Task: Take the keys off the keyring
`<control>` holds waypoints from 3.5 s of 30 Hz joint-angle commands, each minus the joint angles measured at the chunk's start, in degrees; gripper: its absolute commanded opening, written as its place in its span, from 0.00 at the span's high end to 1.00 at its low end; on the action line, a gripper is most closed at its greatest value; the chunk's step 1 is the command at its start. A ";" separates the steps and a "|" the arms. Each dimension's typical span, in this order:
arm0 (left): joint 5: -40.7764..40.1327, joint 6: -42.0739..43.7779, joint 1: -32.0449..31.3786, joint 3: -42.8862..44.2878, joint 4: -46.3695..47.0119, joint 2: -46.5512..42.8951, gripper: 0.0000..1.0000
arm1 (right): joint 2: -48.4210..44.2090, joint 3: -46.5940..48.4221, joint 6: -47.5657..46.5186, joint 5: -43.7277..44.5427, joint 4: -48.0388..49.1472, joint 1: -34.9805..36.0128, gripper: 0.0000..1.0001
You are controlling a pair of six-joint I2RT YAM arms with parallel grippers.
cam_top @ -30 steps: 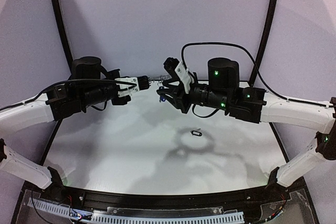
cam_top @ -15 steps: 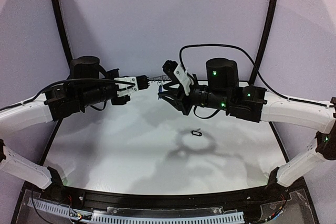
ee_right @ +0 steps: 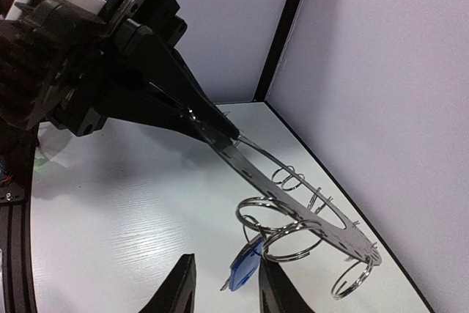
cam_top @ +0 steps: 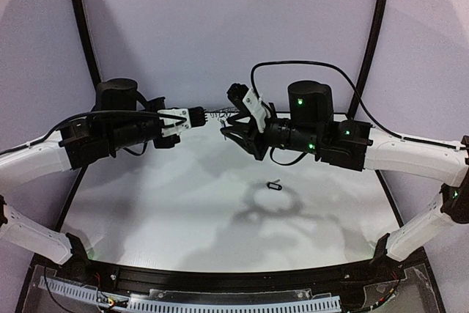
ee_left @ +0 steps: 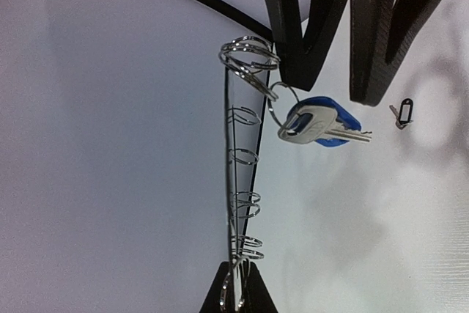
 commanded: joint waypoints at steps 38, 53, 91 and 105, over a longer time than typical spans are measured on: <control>-1.16 -0.54 -1.02 1.13 1.30 -1.66 0.99 | 1.51 1.84 3.69 2.38 4.08 0.52 0.82; -2.36 -1.12 -1.31 1.67 1.92 -0.72 0.99 | 2.24 0.40 5.26 2.65 9.84 0.60 0.84; -4.95 -0.88 -2.12 2.09 2.05 -0.01 0.99 | 1.10 -0.44 6.29 4.78 8.44 0.55 0.83; -5.35 -1.15 -2.12 2.54 2.29 0.58 0.99 | 0.30 0.33 5.45 5.73 4.02 0.55 1.00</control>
